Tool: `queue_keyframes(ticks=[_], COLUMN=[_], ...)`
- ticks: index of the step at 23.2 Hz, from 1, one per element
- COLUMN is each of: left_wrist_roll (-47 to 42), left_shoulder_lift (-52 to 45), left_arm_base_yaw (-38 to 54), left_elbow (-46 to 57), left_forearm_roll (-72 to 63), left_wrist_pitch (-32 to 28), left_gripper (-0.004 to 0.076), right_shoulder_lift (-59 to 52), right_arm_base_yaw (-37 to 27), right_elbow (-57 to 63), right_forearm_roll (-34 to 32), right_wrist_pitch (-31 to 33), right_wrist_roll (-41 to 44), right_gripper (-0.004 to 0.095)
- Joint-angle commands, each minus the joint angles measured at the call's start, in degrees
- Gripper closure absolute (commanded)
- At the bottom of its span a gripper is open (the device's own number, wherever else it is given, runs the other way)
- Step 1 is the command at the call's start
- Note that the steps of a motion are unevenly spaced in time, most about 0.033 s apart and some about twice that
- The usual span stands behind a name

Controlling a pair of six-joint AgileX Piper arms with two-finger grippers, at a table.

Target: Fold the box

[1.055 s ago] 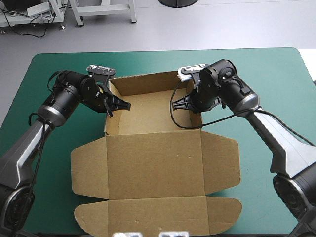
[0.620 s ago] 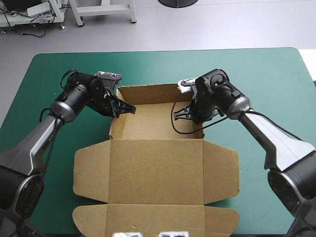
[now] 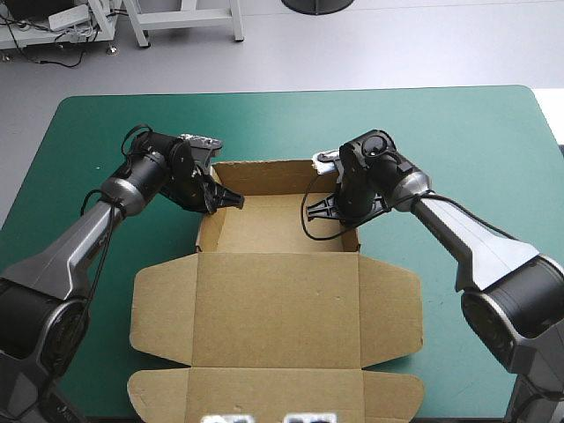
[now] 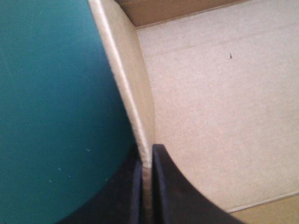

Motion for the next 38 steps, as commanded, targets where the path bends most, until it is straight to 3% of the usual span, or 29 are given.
queue_keyframes(ticks=[1, 3, 7, 13, 16, 25, 30, 38], left_wrist_roll=[0.22, 0.53, 1.87, 1.87, 1.87, 1.77, 1.2, 3.43], left_shoulder_lift=[-2.19, -2.19, -2.78, -4.23, -4.63, -5.72, -7.52, -18.61], left_arm_base_yaw=[-0.43, -0.43, -0.43, -0.43, -0.43, -0.43, -0.43, -0.43], left_elbow=[-1.65, -1.65, -1.76, -1.76, -1.76, -1.76, -1.76, 0.13], left_forearm_roll=[-0.84, -0.98, -2.13, -2.13, -2.13, -0.5, 3.09, 4.28], left_wrist_pitch=[-2.04, -2.04, -1.56, -2.33, -2.45, -4.69, -7.34, -10.18], left_gripper=[0.0729, 0.0724, 0.0638, 0.0391, 0.0319, 0.0314, 0.0314, 0.0314], right_shoulder_lift=[-2.35, -2.35, -2.35, -2.35, -2.35, -2.35, -2.45, -6.23], right_arm_base_yaw=[0.06, 0.06, 0.06, 0.06, 0.06, 0.06, 0.06, 0.06], right_elbow=[-1.39, -1.76, -5.07, -8.71, -8.81, -8.81, -13.02, -15.01], right_forearm_roll=[0.79, 0.79, 0.79, 0.79, 0.79, -0.32, -4.51, -4.38], right_wrist_pitch=[-1.76, -1.88, 0.0, 1.72, 1.85, 1.8, 2.41, 2.41], right_wrist_roll=[-2.14, -2.14, -2.14, -2.14, -2.01, -1.58, -0.75, -0.9], right_gripper=[0.0911, 0.0892, 0.0736, 0.0499, 0.0427, 0.0385, 0.0386, 0.0386])
